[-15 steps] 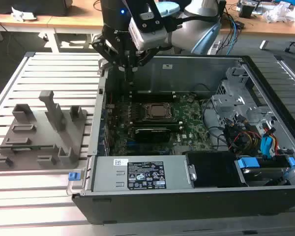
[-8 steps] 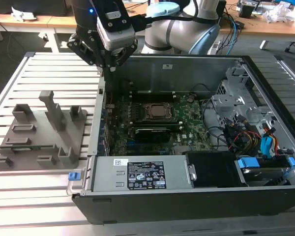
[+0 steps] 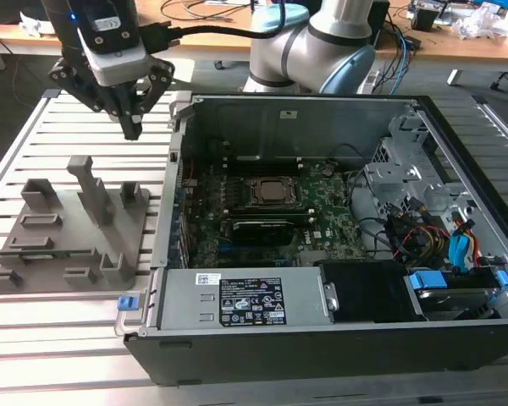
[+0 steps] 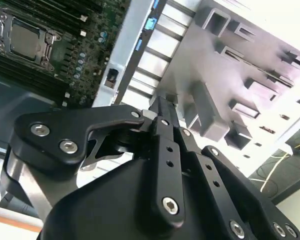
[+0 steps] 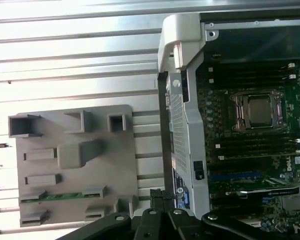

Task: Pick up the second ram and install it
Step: 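Reach for the second ram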

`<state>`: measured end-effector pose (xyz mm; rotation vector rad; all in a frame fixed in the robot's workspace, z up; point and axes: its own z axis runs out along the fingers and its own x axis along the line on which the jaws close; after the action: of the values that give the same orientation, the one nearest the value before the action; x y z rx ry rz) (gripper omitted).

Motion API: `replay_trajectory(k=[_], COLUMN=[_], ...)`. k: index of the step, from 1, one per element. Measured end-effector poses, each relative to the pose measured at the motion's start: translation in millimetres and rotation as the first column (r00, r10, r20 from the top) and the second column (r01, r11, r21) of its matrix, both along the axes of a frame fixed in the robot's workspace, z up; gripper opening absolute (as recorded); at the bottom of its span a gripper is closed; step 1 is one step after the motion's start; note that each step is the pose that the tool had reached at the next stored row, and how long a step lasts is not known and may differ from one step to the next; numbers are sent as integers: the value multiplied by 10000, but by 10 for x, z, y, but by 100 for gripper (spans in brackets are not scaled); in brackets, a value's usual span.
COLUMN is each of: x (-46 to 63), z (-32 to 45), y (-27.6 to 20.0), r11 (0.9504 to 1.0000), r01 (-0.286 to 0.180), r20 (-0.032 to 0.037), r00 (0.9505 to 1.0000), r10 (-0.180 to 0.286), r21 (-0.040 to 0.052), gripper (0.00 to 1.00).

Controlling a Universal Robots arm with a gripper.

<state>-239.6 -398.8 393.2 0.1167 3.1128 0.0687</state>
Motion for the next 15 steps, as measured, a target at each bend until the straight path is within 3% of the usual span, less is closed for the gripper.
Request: replay_trajectory(k=[5,15], x=[-262,-1037], z=[0,-3], y=[0,0], r11=[10000,10000], r01=[-1,-1], r20=[3,3], r00=[10000,10000], r10=[1,1], r21=[0,0], gripper=[11,11])
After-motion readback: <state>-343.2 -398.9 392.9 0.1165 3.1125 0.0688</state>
